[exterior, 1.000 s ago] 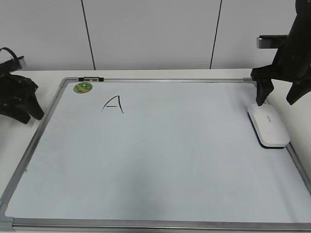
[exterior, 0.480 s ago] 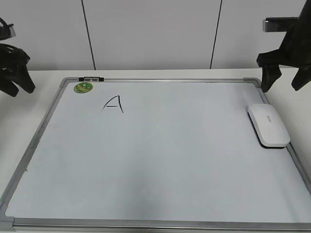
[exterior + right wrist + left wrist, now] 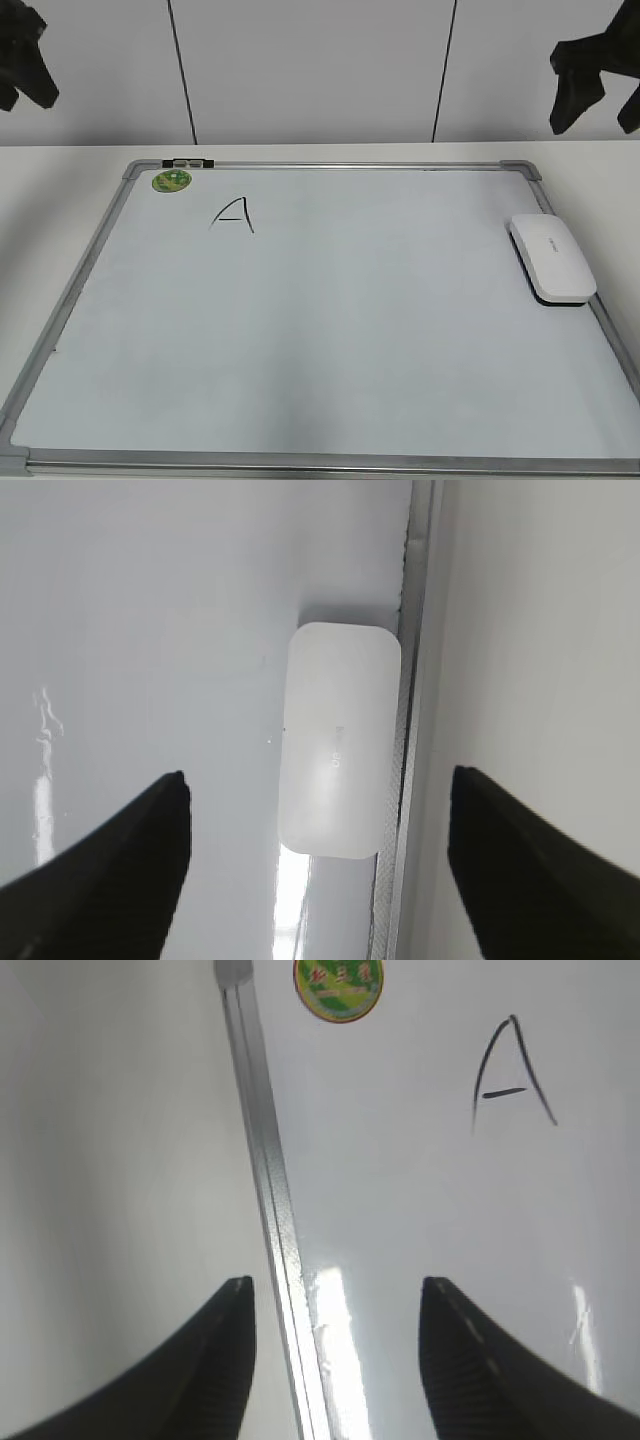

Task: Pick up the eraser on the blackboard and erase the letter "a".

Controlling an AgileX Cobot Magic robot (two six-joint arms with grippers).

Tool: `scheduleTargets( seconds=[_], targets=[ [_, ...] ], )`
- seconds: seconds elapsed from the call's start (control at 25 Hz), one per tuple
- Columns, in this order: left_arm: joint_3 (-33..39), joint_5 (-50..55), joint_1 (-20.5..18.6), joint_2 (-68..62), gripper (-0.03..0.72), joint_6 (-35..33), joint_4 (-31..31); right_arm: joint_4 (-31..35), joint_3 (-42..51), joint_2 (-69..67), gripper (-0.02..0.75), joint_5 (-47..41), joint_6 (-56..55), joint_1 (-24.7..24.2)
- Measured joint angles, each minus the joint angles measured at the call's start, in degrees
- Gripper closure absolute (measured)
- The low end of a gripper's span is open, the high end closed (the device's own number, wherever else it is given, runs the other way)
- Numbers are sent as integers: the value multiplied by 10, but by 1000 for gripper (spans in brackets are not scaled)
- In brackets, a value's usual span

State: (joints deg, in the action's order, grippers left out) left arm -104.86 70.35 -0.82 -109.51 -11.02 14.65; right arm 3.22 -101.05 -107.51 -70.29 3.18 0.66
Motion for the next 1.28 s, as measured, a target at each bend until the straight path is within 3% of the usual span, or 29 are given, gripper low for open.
scheduleTargets(
  seconds=[0.2, 0.48, 1.28],
  targets=[
    [19, 1, 27, 82, 299, 15, -28, 7, 0, 41, 145, -4, 1, 0],
    [144, 8, 32, 219, 299, 16, -51, 18, 53, 134, 145, -8, 11, 0],
    [498, 13, 32, 622, 299, 17, -46, -4, 356, 485, 145, -13, 10, 0]
  ],
)
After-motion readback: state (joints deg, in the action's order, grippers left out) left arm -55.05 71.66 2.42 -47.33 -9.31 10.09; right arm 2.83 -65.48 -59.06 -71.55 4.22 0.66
